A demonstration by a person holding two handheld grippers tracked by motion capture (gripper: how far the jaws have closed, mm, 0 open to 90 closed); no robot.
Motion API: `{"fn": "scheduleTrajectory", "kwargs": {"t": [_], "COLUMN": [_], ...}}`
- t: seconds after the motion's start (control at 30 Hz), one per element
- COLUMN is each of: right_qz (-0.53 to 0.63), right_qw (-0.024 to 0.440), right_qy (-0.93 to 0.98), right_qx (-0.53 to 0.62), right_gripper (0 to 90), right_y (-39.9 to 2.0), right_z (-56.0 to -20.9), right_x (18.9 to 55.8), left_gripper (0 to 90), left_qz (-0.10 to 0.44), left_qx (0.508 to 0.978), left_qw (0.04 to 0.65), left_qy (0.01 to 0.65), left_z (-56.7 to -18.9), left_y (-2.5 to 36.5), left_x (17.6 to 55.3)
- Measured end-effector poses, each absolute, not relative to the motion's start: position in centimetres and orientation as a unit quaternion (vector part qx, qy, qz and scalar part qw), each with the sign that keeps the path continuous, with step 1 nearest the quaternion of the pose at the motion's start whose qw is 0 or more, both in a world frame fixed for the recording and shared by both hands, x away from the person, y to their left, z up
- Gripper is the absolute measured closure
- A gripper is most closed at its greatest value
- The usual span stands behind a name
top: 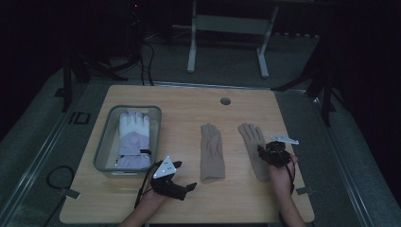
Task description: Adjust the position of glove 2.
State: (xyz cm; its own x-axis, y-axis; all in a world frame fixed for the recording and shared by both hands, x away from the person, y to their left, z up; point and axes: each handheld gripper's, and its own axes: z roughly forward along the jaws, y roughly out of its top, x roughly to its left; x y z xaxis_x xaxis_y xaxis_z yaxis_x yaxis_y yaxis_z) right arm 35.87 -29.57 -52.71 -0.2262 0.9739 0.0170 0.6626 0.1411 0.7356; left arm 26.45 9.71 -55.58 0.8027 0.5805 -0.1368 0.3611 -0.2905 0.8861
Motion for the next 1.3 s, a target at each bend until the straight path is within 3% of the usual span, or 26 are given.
{"fn": "scheduleTrajectory", "kwargs": {"t": [0.47, 0.97, 1.07, 1.17, 1.3], "right_qz": [0.354, 0.34, 0.355, 0.358, 0.345], "right_qw": [0.212, 0.186, 0.181, 0.188, 0.198], "right_qy": [0.795, 0.831, 0.824, 0.815, 0.799], "right_qx": [0.444, 0.399, 0.404, 0.414, 0.452], "right_gripper": [55.1, 57.1, 63.6, 79.6, 83.6], "right_y": [-34.0, -32.7, -32.9, -32.7, -31.7], "right_z": [-50.8, -55.1, -55.3, -55.4, -55.1], "right_x": [37.5, 38.4, 38.4, 38.0, 37.7], "left_gripper": [1.9, 2.0, 2.0, 2.0, 2.0], "left_qz": [0.103, 0.1, 0.097, 0.098, 0.1], "left_qx": [0.798, 0.801, 0.799, 0.799, 0.799], "left_qw": [0.518, 0.519, 0.523, 0.522, 0.522], "left_qy": [0.29, 0.282, 0.281, 0.281, 0.281], "left_z": [-55.7, -55.9, -55.8, -55.8, -55.8], "left_y": [9.6, 9.5, 9.5, 9.5, 9.5], "left_x": [26.4, 26.4, 26.4, 26.4, 26.4]}}
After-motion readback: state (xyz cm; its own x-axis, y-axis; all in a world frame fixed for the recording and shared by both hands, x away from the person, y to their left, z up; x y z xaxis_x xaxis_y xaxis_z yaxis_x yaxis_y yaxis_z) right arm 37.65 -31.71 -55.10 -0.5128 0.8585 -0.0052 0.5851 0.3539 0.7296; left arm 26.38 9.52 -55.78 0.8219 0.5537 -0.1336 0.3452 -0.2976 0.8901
